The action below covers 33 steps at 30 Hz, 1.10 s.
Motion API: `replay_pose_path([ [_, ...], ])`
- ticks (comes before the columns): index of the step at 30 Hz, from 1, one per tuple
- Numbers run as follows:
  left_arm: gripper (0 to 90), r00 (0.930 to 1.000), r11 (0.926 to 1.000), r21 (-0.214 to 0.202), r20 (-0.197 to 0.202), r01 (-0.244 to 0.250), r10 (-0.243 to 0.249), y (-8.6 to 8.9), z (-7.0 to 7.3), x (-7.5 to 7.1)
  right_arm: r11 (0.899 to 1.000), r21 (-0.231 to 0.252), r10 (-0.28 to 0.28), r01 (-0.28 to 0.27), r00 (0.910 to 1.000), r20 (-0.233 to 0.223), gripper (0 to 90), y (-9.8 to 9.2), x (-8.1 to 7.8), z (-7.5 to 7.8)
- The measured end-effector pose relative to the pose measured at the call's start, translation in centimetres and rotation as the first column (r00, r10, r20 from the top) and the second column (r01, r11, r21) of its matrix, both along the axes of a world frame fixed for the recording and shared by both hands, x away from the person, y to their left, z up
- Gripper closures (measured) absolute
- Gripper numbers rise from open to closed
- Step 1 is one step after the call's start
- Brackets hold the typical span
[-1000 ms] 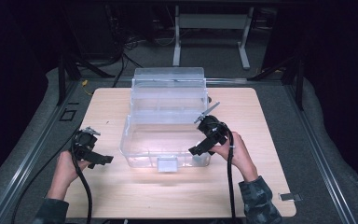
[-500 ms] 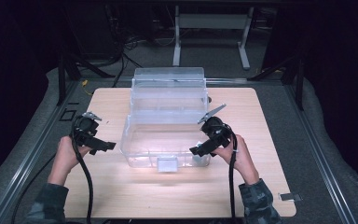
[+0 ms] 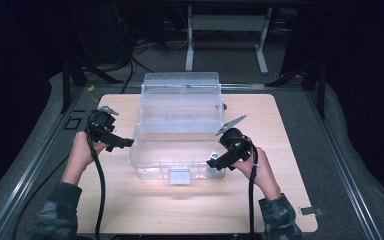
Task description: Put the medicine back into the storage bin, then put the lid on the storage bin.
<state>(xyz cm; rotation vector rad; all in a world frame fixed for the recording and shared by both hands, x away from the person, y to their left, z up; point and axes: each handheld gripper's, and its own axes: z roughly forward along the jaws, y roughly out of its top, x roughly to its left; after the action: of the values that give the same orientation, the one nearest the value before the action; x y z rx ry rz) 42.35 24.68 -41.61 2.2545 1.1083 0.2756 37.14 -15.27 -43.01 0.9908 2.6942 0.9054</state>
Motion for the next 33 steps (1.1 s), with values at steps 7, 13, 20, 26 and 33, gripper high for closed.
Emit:
replay_pose_path([
  [7, 0.1, 0.9991, 0.9986, 0.032, -0.001, 0.043, -0.043, -2.0, 1.2, 2.4, 1.000, -0.011, -0.013, 0.014, 0.9999, 0.010, 7.9, -0.4, -0.5, 0.0],
  [13, 0.1, 0.9986, 0.9981, 0.031, -0.008, 0.053, -0.053, -3.0, 1.9, 3.8, 1.000, -0.007, -0.004, 0.004, 0.9999, 0.010, 8.3, -0.3, -0.5, -0.1],
  [20, 0.1, 0.9970, 0.9963, 0.037, -0.004, 0.078, -0.078, -4.4, 2.5, 5.1, 1.000, -0.006, 0.003, -0.003, 1.0000, 0.002, 8.4, 0.0, -0.5, -0.4],
  [26, 0.1, 0.9935, 0.9934, 0.014, -0.006, 0.114, -0.114, -5.5, 3.2, 6.4, 1.000, 0.007, 0.023, -0.023, 0.9996, -0.013, 9.5, 0.6, -0.4, -0.8],
  [33, 0.0, 0.9912, 0.9912, -0.004, 0.004, 0.132, -0.132, -7.1, 3.7, 8.2, 0.999, 0.022, 0.023, -0.024, 0.9997, 0.012, 14.0, 1.0, -0.3, -1.1],
])
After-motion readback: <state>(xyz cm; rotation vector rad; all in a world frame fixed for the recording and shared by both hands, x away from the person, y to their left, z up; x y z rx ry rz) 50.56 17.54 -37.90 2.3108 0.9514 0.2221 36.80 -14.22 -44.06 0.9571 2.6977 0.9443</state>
